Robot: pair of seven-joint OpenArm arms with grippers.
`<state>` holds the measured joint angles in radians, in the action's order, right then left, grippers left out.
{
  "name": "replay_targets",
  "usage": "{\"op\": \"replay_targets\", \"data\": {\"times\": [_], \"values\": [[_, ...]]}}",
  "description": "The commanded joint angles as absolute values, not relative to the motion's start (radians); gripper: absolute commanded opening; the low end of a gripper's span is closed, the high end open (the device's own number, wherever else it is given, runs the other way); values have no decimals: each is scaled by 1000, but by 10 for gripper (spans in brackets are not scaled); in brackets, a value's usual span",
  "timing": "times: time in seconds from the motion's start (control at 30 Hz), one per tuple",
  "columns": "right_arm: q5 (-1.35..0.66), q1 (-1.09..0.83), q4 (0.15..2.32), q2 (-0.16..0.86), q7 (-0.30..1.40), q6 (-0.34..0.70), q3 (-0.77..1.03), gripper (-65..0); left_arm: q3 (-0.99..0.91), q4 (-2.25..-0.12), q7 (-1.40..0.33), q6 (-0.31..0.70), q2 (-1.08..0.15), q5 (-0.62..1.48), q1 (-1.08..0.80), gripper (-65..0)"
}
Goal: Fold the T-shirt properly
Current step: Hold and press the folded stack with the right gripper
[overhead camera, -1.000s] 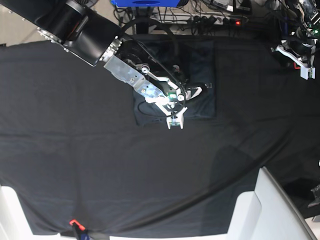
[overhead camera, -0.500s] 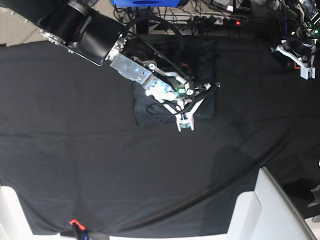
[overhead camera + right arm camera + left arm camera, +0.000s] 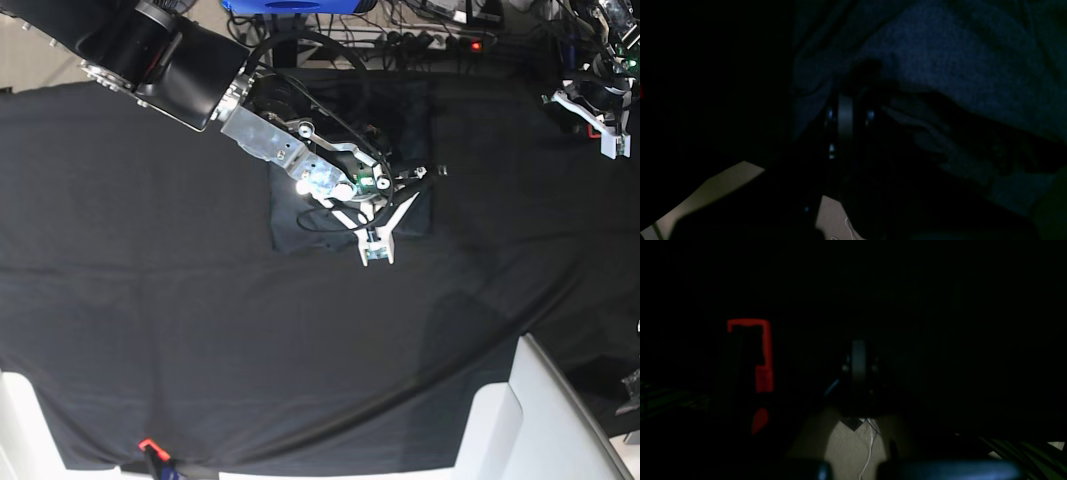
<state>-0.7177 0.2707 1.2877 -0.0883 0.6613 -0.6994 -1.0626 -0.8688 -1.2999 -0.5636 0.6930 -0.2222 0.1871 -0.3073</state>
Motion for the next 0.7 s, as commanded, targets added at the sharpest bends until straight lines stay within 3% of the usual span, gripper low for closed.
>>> {"op": "replay_targets", "data": {"times": [0.0, 0.43, 0.57, 0.67], "values": [[-722, 289, 1307, -105, 648, -698, -1063, -644, -874, -1313, -544, 698, -242, 199, -308, -650], [-727, 280, 1250, -116, 644, -656, -1061, -641, -874, -1311, -544, 698, -242, 197, -288, -650], [-727, 266, 1233, -119, 642, -559, -1056, -642, -874, -1311, -544, 698, -242, 197, -288, -650], [-727, 266, 1233, -120, 642, -542, -1056, -642, -874, -1311, -544, 698, -242, 197, -288, -650]]}}
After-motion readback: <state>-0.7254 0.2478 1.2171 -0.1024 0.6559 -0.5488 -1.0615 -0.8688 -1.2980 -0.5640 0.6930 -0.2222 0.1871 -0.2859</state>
